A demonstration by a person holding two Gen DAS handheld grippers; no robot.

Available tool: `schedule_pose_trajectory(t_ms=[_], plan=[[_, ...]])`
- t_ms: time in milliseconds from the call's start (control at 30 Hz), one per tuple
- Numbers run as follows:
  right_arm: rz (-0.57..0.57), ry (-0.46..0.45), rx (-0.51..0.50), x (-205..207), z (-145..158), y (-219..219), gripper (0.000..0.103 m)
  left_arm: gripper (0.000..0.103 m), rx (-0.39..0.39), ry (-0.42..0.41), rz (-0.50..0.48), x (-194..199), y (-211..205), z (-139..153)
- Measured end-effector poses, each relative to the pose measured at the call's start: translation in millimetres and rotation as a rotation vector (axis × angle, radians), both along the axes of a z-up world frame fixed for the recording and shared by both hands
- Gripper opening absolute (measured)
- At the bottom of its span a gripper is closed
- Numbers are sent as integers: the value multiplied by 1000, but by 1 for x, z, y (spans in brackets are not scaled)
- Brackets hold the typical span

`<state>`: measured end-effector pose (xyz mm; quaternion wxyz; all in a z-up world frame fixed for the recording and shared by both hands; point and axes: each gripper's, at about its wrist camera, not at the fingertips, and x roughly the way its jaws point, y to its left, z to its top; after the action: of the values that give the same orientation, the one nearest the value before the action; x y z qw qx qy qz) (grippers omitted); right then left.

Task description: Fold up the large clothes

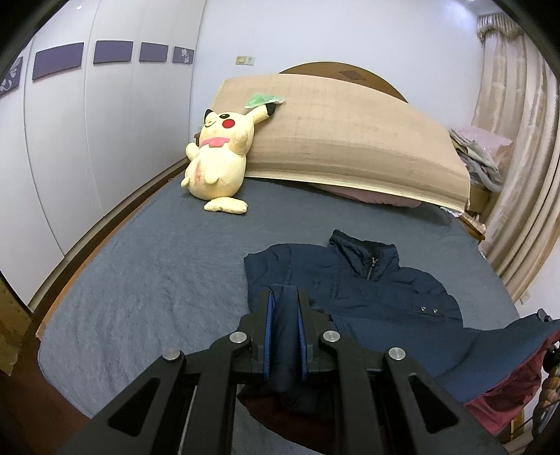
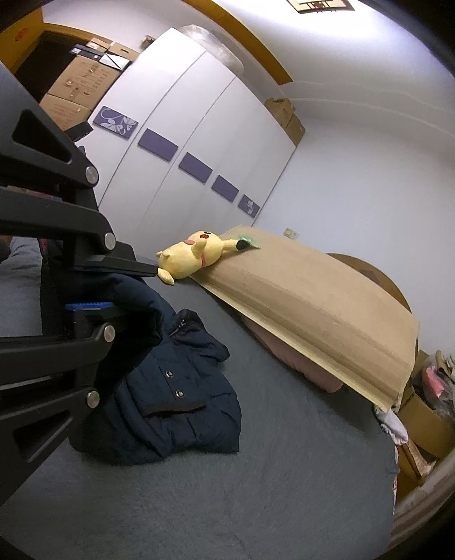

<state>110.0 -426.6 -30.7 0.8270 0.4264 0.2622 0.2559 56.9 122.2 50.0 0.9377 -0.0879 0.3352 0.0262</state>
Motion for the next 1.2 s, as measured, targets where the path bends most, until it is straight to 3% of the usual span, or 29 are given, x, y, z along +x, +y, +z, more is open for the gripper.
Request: schedule_pose_trajectory(t_ms=[500,1200], plan=[[-37,48,-16,25,-4,0,12,13,40,33,7,31,-5,-12],[-48,97,-126,66,-8,6,12,13,88,102,12,80,-12,-36]])
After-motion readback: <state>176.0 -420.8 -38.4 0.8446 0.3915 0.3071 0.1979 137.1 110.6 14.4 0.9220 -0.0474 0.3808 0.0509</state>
